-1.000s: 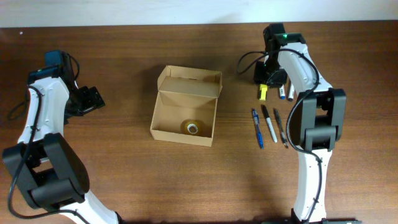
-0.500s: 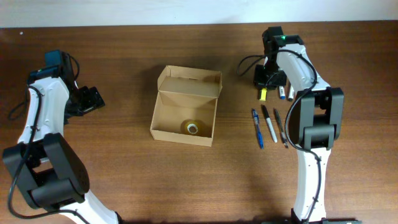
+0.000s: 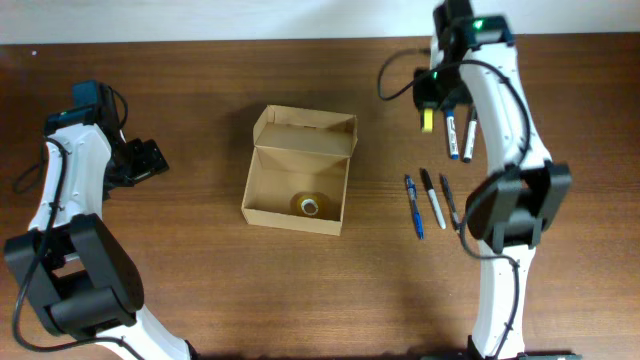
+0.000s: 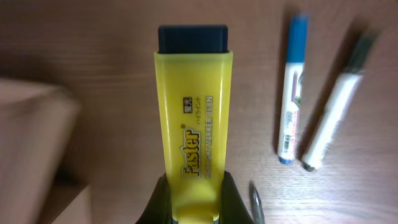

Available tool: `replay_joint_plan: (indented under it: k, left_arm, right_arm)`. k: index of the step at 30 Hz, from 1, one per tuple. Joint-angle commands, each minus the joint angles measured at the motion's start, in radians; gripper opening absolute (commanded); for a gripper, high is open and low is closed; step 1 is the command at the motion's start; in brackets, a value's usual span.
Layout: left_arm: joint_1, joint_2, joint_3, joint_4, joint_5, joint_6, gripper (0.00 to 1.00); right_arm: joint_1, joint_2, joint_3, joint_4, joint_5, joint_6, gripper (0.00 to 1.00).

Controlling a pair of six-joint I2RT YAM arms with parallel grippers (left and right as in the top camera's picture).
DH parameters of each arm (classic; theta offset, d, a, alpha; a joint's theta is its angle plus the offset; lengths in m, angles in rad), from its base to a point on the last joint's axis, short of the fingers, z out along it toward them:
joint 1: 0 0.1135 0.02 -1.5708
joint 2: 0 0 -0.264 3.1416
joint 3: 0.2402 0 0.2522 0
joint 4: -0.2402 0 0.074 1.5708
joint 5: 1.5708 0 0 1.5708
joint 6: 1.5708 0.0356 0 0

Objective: Pack container
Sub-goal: 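Move the highlighter into the box and release it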

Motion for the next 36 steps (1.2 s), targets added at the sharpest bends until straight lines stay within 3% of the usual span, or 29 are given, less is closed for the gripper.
replay_joint_plan:
  k: [1,8,12,17,21,28,36]
  left_arm:
    - [0.002,-0.002,-0.003,-0.001,0.007,0.012,1.0]
    - [0.002,-0.002,-0.003,-0.001,0.006,0.012,1.0]
    - [0.002,-0.002,-0.003,-0.001,0.007,0.012,1.0]
    - [0.002,-0.002,-0.003,-0.001,0.007,0.012,1.0]
    - [0.002,-0.002,-0.003,-0.001,0.006,0.012,1.0]
    - [0.002,-0.002,-0.003,-0.001,0.007,0.012,1.0]
    - [0.002,-0.002,-0.003,-0.001,0.007,0.012,1.0]
  right_arm:
    - [0.105,-0.111,0.154,-0.075,-0.029,-0.219,0.04]
    - [0.343,-0.117,0.251,-0.177,-0.029,-0.477,0.04]
    - [0.462,-0.106,0.2,-0.175,-0.029,-0.586,0.04]
    - [0.549,-0.106,0.018,-0.159,-0.034,-0.609,0.04]
    - [0.586,-0.106,-0.17,-0.071,-0.069,-0.642,0.04]
    - [0.597,-0.106,-0.502,0.25,-0.069,-0.642,0.04]
    - [0.595,-0.106,-0.662,0.456,-0.069,-0.638,0.04]
